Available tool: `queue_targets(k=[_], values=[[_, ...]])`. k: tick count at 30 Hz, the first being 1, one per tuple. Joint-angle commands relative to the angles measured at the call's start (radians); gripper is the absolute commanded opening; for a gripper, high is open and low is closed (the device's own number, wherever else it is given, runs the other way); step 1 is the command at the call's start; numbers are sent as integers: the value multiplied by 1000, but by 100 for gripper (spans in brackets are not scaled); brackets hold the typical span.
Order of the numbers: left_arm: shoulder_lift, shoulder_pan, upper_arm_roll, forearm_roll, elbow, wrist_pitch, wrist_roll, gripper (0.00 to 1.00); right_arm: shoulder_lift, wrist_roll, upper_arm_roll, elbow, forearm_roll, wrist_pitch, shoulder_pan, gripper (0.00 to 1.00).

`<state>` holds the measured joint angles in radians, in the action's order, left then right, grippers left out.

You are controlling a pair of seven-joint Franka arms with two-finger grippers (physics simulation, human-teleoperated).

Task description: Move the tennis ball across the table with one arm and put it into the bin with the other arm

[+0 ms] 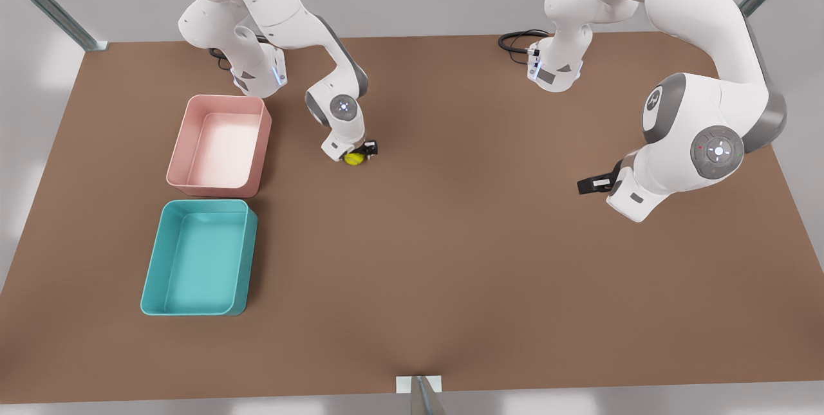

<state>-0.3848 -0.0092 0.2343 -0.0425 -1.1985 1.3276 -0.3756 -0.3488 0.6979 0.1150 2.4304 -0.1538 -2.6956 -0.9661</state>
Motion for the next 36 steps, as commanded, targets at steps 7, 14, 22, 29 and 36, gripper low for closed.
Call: queue_targets(k=[7,14,22,29,36], values=[[1,0,0,-2,0,-1,-25,100,4,25,3,-1,-1,-7,12,77],[1,2,0,-2,0,1,-25,100,100,-280,18,-148,25,57,185,77],[1,-1,0,0,0,1,-25,100,-6,-1095,23,-474,430,82,636,78],[0,0,0,0,0,1,-25,100,-81,-1290,28,-551,421,132,833,81],[-9,-1,0,0,0,1,-25,100,-84,-1083,15,-651,186,405,796,100]])
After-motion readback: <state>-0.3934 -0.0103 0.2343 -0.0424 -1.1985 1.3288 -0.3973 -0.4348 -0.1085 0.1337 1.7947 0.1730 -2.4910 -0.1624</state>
